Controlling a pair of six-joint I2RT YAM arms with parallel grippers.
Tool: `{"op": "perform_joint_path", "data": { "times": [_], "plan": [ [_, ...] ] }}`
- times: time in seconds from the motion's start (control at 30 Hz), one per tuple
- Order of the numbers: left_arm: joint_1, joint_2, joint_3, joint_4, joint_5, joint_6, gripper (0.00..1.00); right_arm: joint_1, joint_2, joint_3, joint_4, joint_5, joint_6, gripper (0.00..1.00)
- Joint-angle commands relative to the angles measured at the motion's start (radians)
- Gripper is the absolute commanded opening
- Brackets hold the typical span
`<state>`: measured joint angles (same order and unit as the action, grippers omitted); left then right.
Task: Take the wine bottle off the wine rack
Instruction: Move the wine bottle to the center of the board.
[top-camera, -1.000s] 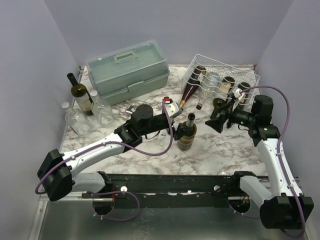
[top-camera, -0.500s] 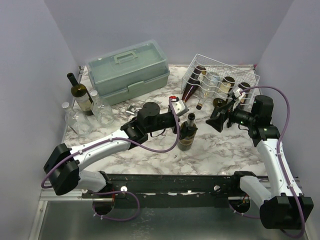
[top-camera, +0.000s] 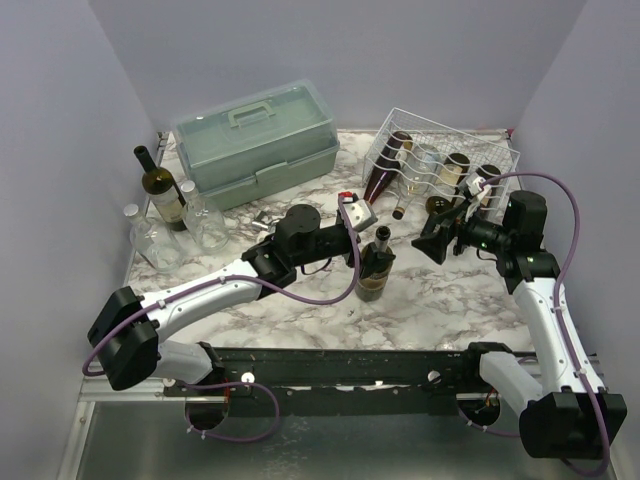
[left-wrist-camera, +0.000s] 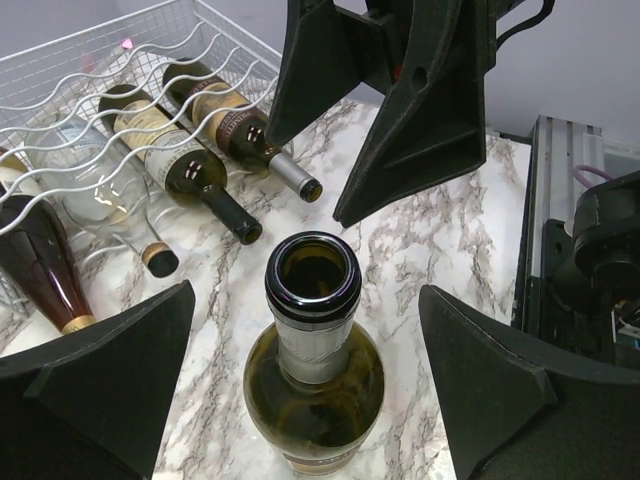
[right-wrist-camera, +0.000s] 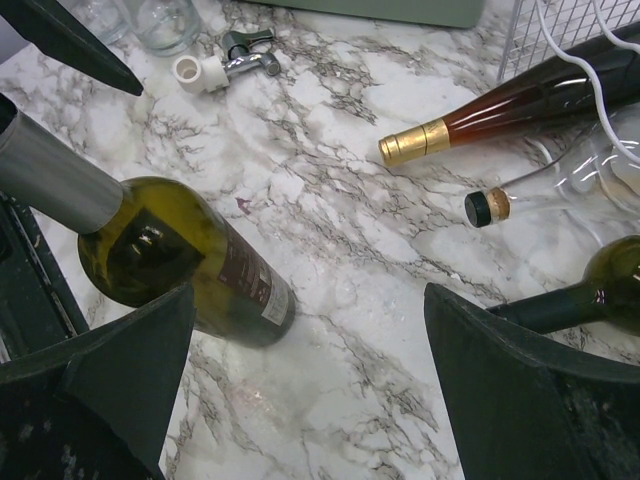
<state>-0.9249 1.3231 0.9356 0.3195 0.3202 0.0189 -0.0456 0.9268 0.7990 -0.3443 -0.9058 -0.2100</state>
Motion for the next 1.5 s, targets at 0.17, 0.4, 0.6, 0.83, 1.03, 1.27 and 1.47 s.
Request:
{"op": "perform_joint_path", "data": {
  "times": [0.17,0.4,0.6,0.83,1.03,1.27,1.47],
  "plan": [
    [-0.005,0.019,0.029,0.023,-0.039,-0.005,0.83,-0.004,-0.017,-0.013,0.013,0.018,-0.011,1.0],
    [-0.009,0.018,0.032,0.024,-0.056,-0.01,0.7,-0.005,-0.019,-0.014,0.01,0.019,-0.015,1.0],
    [-0.015,0.041,0.049,0.024,-0.055,-0.009,0.65,-0.004,-0.02,-0.014,0.01,0.025,-0.02,1.0],
    [-0.019,0.06,0.058,0.026,-0.042,-0.01,0.41,-0.004,-0.021,-0.014,0.008,0.029,-0.024,0.99],
    [-0.02,0.034,0.043,0.026,-0.039,0.007,0.0,-0.005,-0.022,-0.014,0.005,0.032,-0.027,1.0],
    [-0.017,-0.114,-0.039,0.022,-0.141,0.032,0.0,-0.004,-0.026,-0.014,0.004,0.038,-0.031,1.0],
    [0.043,-0.263,-0.086,-0.093,-0.182,-0.027,0.0,-0.004,-0.032,-0.014,0.004,0.042,-0.032,1.0]
  ]
}}
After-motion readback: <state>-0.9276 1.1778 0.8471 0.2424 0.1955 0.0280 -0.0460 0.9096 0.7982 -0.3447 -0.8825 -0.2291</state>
